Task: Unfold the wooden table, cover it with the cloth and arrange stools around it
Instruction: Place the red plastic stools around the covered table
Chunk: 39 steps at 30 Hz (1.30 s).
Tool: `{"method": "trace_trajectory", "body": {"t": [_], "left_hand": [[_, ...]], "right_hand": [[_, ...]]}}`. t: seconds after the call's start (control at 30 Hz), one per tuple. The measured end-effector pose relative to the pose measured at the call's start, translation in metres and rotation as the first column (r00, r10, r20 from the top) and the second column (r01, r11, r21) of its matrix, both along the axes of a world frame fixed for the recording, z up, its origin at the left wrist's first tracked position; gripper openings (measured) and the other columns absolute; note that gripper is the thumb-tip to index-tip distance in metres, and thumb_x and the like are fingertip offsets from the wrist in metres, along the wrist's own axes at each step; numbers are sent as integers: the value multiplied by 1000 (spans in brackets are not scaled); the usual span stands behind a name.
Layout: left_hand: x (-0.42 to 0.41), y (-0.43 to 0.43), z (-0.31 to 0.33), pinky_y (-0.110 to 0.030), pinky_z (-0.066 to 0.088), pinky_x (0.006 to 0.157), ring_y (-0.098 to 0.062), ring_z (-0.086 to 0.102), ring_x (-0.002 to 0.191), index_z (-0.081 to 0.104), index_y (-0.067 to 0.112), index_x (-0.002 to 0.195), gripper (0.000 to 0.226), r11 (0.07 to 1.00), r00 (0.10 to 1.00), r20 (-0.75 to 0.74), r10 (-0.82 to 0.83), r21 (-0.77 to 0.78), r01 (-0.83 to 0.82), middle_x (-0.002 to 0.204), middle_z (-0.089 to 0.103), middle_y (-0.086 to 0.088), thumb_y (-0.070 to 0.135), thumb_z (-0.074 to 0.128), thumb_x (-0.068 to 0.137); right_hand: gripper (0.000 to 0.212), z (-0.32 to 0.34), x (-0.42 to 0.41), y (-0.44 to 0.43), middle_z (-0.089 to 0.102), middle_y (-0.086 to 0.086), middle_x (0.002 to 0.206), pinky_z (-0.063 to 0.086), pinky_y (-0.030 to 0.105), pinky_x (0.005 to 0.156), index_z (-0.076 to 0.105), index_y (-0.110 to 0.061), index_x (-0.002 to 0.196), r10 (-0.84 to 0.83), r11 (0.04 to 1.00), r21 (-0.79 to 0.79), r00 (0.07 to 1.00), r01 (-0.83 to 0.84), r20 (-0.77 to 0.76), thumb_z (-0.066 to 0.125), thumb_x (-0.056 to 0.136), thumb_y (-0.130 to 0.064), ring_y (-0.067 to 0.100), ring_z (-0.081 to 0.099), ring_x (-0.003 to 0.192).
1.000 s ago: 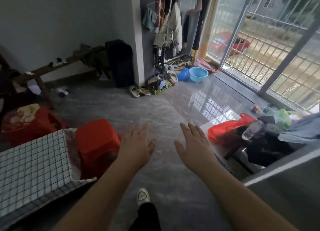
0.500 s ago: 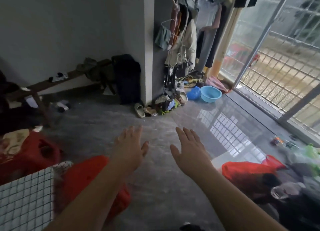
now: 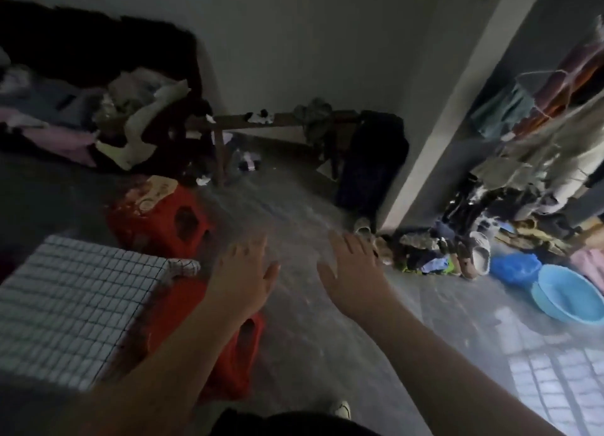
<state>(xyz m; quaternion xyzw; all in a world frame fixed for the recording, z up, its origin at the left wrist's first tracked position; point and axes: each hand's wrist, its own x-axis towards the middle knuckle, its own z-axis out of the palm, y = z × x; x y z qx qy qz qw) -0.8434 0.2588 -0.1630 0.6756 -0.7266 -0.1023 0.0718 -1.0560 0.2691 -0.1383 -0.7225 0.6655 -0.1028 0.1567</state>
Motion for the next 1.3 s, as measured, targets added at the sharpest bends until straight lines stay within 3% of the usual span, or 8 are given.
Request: {"method": "trace_trajectory", "body": {"t": [0.13,0.23,0.43,0.53,0.7,0.93,1.0,1.3], "left_hand": [[25,-8,-3,-54,39,108,-38,48,132,41,13,147,70,977,977,16,213,-1,-213,145,49,-20,54,45,91],[55,-5,-12,-52,39,108,-34,45,134,37,20,147,73,931,931,-8,365,30,-364,145,50,-13,61,33,87],[109,7,-34,-48,26,118,-30,28,146,23,23,155,69,767,762,-96,641,55,-639,158,33,-9,50,46,96],[137,10,-57,-47,23,118,-28,25,147,22,23,155,69,675,664,-120,738,118,-729,160,28,-7,51,44,97],[170,15,-93,-50,23,119,-27,26,147,24,23,155,73,561,559,-80,825,232,-795,160,29,-6,58,38,92],[185,18,-135,-49,21,120,-31,18,150,23,17,155,71,413,396,-119,910,331,-849,161,24,-14,49,46,95],[185,14,-152,-47,21,121,-30,20,149,22,16,155,72,365,339,-137,931,353,-861,162,23,-15,48,46,96],[173,-20,-294,-44,22,121,-26,24,148,23,16,155,70,137,44,-224,974,420,-897,161,27,-11,43,48,96]], "right_hand": [[71,-4,21,-62,29,6,158,26,47,118,22,-22,153,195,980,26,981,-195,-5,30,92,-56,27,23,145],[67,-8,55,-95,22,5,161,19,44,118,20,-22,156,335,940,56,942,-335,15,40,98,-50,27,18,148],[67,-35,146,-137,36,11,154,26,44,115,30,-14,153,572,818,74,820,-571,-2,51,95,-41,30,28,143],[68,-56,187,-151,41,11,151,29,45,116,36,-14,150,642,764,100,767,-637,-14,43,90,-46,30,34,140],[67,-82,239,-170,42,9,148,31,46,114,35,-16,148,745,659,149,667,-737,7,43,89,-47,28,35,138],[75,-132,291,-198,41,7,150,32,49,113,31,-19,150,811,551,240,580,-799,69,31,84,-55,30,34,141],[71,-153,300,-205,36,7,155,29,48,116,28,-19,152,831,506,279,548,-816,95,39,90,-50,29,28,145],[68,-321,332,-240,33,12,157,23,44,120,27,-16,154,890,353,371,431,-859,148,53,93,-35,29,24,145]]}}
